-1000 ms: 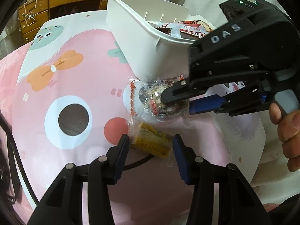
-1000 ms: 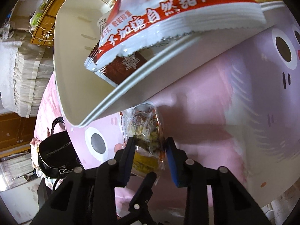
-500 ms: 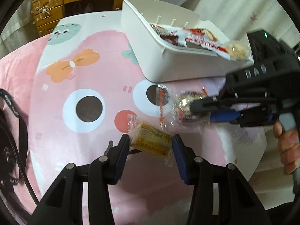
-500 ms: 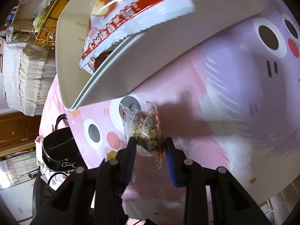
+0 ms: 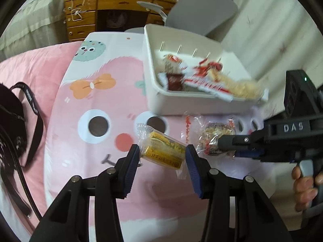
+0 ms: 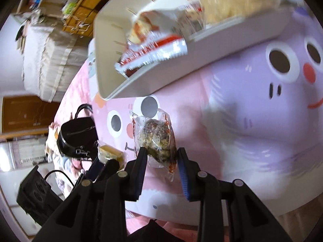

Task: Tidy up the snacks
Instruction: 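Grip the yellow pack with the left tool while the right tool lifts the nut pack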

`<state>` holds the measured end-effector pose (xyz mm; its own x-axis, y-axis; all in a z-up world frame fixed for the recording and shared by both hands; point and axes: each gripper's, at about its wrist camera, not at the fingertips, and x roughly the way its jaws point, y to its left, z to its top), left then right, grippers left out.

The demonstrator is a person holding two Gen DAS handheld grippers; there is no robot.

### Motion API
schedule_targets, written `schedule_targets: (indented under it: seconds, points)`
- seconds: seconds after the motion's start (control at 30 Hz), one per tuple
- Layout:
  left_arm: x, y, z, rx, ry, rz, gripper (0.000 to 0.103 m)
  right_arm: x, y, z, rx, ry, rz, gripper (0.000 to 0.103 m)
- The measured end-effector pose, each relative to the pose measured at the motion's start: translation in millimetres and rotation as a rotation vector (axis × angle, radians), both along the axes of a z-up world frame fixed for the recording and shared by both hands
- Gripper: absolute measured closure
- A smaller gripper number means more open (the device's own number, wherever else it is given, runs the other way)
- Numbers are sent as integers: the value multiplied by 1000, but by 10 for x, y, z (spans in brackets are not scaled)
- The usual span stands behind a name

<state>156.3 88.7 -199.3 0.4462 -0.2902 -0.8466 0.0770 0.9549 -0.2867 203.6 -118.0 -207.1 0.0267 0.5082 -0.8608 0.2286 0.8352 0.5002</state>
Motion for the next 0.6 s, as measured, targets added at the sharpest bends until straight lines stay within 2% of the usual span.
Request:
schedule_targets:
  seconds: [0.3, 0.43, 0.6]
  points:
    - [74, -517, 437, -5, -108, 64, 58, 218, -442, 410, 7, -132, 74, 73]
    - [212, -698, 616, -5, -164, 92, 58, 346, -735, 493, 8, -174, 76, 73]
    - [472, -896, 693, 21, -192, 106, 58, 505, -975, 475, 5, -201, 67, 72]
